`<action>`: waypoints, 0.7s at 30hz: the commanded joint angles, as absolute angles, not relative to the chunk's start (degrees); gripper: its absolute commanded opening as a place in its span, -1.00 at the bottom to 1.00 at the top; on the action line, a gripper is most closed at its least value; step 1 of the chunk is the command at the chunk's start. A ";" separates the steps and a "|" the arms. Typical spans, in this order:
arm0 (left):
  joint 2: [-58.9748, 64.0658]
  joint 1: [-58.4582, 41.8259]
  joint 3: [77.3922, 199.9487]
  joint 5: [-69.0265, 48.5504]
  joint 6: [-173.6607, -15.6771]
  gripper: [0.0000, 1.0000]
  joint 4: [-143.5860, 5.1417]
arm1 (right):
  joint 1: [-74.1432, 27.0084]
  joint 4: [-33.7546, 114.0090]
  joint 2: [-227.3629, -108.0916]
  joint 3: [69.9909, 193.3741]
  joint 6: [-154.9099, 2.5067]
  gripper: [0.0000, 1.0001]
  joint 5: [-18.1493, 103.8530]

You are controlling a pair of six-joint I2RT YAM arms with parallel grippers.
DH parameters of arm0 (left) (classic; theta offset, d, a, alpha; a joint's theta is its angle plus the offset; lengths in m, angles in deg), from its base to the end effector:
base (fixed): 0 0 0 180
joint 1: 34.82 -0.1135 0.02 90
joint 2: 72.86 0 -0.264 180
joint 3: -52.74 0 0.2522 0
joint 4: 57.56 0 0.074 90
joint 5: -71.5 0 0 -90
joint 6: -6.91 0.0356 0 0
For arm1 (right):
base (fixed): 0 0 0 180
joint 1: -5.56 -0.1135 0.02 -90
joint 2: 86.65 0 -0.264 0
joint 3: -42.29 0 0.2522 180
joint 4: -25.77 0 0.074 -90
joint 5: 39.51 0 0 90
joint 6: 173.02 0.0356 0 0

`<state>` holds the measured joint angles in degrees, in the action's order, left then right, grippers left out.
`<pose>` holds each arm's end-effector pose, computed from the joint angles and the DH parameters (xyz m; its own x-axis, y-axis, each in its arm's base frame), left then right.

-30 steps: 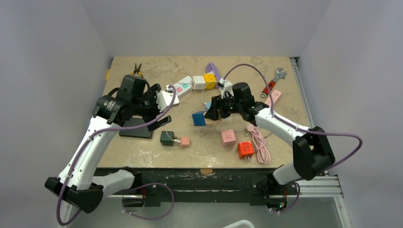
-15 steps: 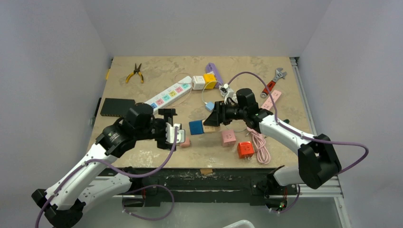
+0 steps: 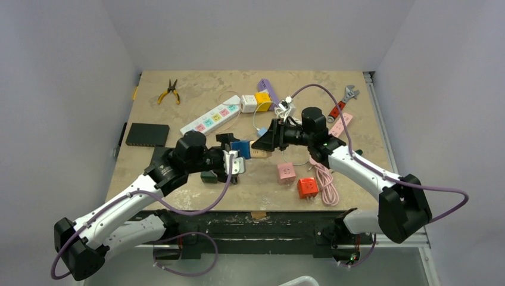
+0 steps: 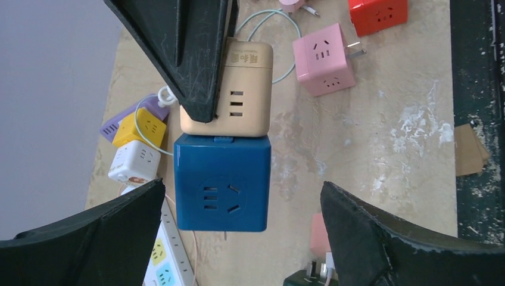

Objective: Pull the plug off the socket
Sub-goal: Remove the plug from the socket.

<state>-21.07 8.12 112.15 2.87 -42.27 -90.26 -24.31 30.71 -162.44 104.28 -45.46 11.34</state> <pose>0.1403 -0.1483 0.3090 0.3378 0.5172 -0.7864 0.8658 0.1570 0.4752 0.2458 0.1671 0.2766 -0.7723 0.1016 -0.6270 -0.5473 0.3946 0.7381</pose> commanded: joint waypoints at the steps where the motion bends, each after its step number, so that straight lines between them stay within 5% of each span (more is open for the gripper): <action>1: -18.00 8.51 111.07 3.19 -36.31 1.00 -83.13 | -24.62 22.00 -162.18 107.83 -40.88 -1.00 6.92; 11: -12.32 8.59 115.10 2.05 -32.92 0.90 -84.27 | -26.41 21.67 -161.63 108.25 -41.20 -1.00 5.07; 13: -12.02 8.54 115.95 1.75 -32.17 0.52 -85.37 | -26.47 21.78 -161.47 107.42 -41.50 -1.00 4.48; 16: -12.21 8.52 117.02 0.86 -32.40 -0.38 -86.27 | -26.66 22.12 -161.32 106.20 -42.44 -1.00 3.68; 18: -12.19 8.56 117.85 -0.21 -32.81 -0.81 -86.56 | -26.81 24.35 -161.12 105.85 -44.72 -0.93 4.08; 21: -12.49 8.56 118.31 -1.36 -32.76 -1.00 -86.86 | -27.09 27.99 -160.61 105.13 -47.92 -0.05 6.03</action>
<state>-11.74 8.38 114.84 -0.15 -33.38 -87.88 -26.36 26.28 -162.96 104.95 -43.40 5.94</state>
